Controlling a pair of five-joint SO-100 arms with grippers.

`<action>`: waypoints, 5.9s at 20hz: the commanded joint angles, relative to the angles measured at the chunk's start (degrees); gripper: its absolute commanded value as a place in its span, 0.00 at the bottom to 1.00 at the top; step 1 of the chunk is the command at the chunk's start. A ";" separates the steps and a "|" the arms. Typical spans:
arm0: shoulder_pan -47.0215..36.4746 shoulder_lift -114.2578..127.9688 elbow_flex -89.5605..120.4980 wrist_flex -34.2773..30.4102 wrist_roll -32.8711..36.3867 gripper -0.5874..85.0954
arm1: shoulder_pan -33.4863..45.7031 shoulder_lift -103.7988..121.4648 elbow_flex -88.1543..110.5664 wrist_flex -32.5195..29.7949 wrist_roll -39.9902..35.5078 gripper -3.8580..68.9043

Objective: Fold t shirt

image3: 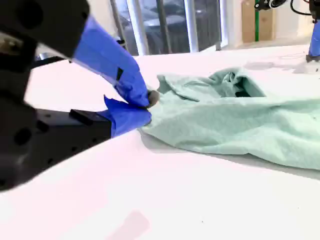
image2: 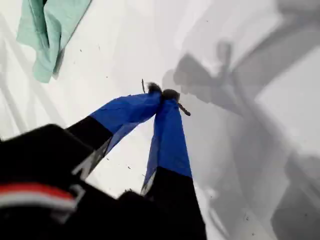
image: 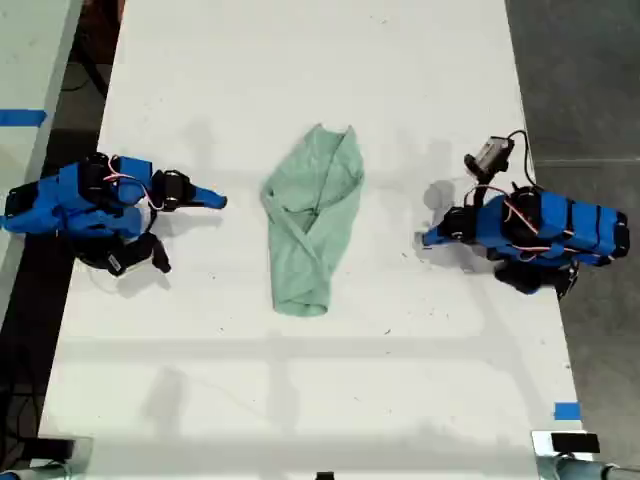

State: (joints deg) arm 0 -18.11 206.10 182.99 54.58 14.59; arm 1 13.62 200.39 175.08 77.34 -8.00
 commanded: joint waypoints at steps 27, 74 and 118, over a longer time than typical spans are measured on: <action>20.21 -82.88 -61.88 -4.22 -6.94 0.16 | -15.38 -68.47 -59.41 -9.14 -4.57 0.05; 37.88 -131.13 -126.83 18.72 -15.91 0.01 | -34.89 -121.46 -125.24 -7.29 -5.45 0.06; 14.50 -15.82 -3.87 -11.69 -2.72 0.01 | -14.33 0.53 -8.61 9.67 -1.67 0.05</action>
State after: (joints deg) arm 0 -1.49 180.35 172.18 42.45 11.78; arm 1 -3.96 200.39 164.97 82.62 -9.67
